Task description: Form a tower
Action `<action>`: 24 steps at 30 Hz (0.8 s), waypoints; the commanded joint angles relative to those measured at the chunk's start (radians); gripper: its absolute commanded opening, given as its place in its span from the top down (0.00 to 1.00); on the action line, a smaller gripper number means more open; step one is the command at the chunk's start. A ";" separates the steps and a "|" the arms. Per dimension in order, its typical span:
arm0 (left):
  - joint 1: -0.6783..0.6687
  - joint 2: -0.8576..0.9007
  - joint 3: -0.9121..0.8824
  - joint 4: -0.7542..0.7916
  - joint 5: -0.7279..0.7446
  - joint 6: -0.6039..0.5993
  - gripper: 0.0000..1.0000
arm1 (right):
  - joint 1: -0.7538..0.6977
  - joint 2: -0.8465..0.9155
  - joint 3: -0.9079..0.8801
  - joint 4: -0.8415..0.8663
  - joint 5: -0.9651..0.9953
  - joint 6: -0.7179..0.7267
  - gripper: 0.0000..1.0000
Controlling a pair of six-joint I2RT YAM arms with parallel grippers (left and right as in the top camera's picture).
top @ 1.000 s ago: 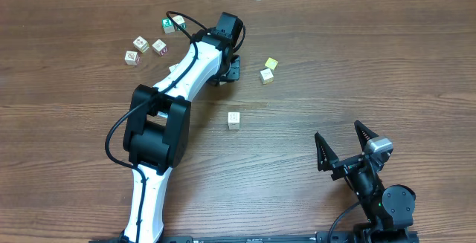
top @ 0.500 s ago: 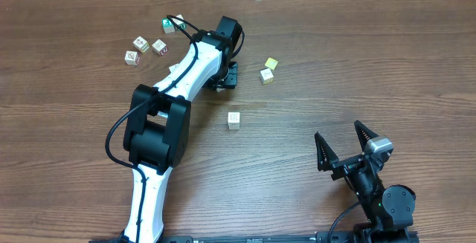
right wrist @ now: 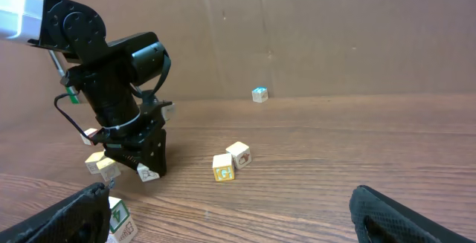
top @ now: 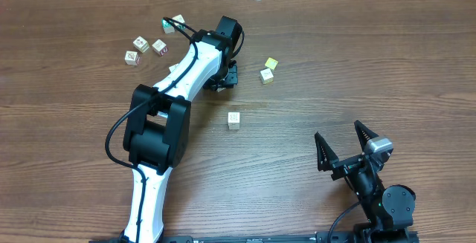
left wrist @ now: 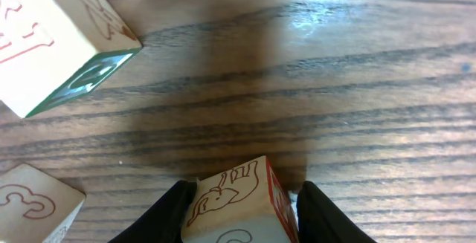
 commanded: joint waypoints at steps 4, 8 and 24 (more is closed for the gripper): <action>0.000 0.012 -0.007 0.004 -0.019 -0.050 0.58 | -0.005 -0.009 -0.010 0.006 -0.001 0.002 0.00; 0.000 0.012 -0.007 -0.003 -0.028 -0.046 0.50 | -0.005 -0.009 -0.010 0.006 -0.001 0.002 0.00; 0.000 0.012 -0.007 0.029 -0.023 -0.237 0.54 | -0.005 -0.009 -0.010 0.006 -0.001 0.002 0.00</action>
